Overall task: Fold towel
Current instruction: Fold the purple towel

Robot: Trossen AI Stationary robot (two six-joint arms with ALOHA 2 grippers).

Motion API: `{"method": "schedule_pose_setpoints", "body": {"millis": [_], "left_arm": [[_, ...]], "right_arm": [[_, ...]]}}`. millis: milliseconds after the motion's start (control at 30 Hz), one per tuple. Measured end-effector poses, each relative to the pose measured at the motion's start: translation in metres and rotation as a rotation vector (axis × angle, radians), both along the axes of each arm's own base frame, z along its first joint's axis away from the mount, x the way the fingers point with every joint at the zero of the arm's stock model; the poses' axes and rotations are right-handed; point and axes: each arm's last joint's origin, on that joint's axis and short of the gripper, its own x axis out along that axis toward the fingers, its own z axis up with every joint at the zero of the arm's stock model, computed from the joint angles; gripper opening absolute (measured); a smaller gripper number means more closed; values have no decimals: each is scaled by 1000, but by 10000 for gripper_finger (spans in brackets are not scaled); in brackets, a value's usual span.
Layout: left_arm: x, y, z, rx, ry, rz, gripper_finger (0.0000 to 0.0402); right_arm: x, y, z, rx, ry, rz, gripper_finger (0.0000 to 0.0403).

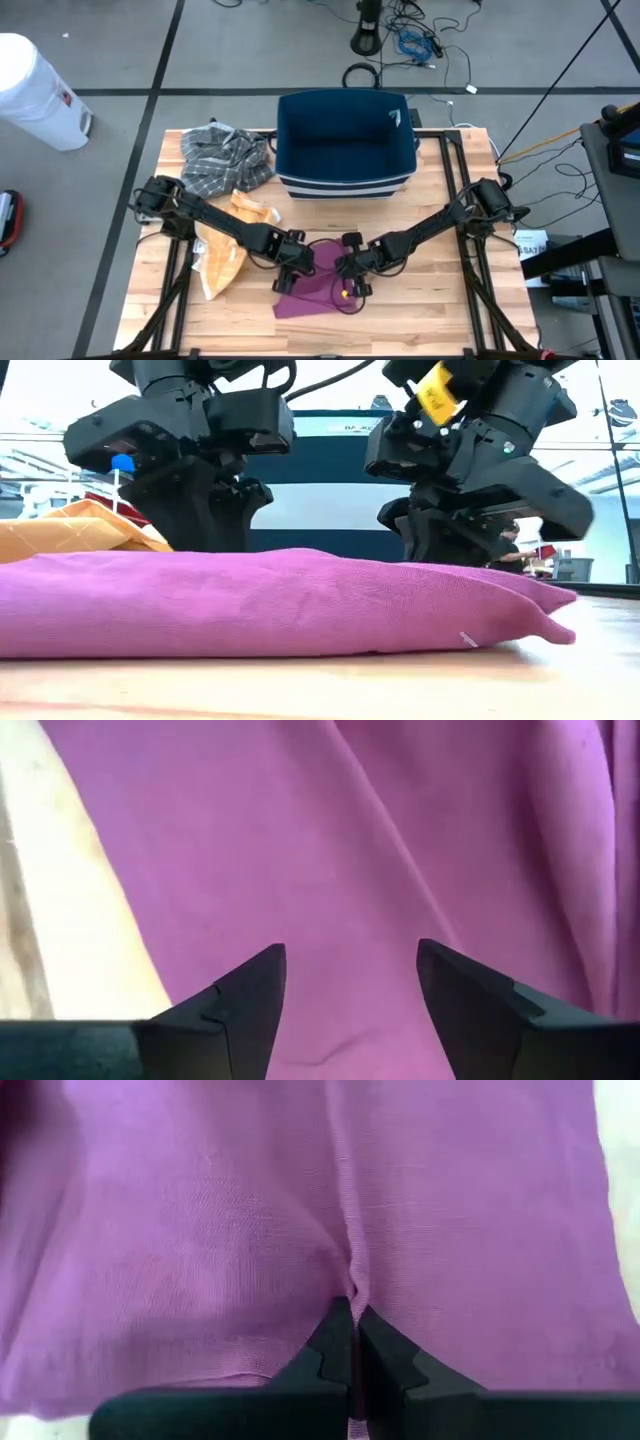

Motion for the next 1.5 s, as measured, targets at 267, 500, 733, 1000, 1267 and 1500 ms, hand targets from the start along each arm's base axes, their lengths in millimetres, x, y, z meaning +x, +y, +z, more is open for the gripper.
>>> {"method": "schedule_pose_setpoints", "body": {"millis": [267,500,733,1000,1267,1500], "left_arm": [[4,-1,2,-43,-36,17,234],[8,-4,0,-95,-49,100,234],[9,-12,-11,-106,-24,129,234],[6,-12,-16,-38,0,235,234],[4,-13,-25,-49,67,246,234],[2,-13,-26,-30,78,241,214]], "right_arm": [[5,-18,1,-16,0,-47,0],[5,-18,1,-16,-1,-41,0],[5,-19,2,-15,0,-42,0],[5,-18,2,-17,0,-35,0],[5,-18,2,-18,0,-34,0],[5,-18,2,-21,0,-27,0]]}}
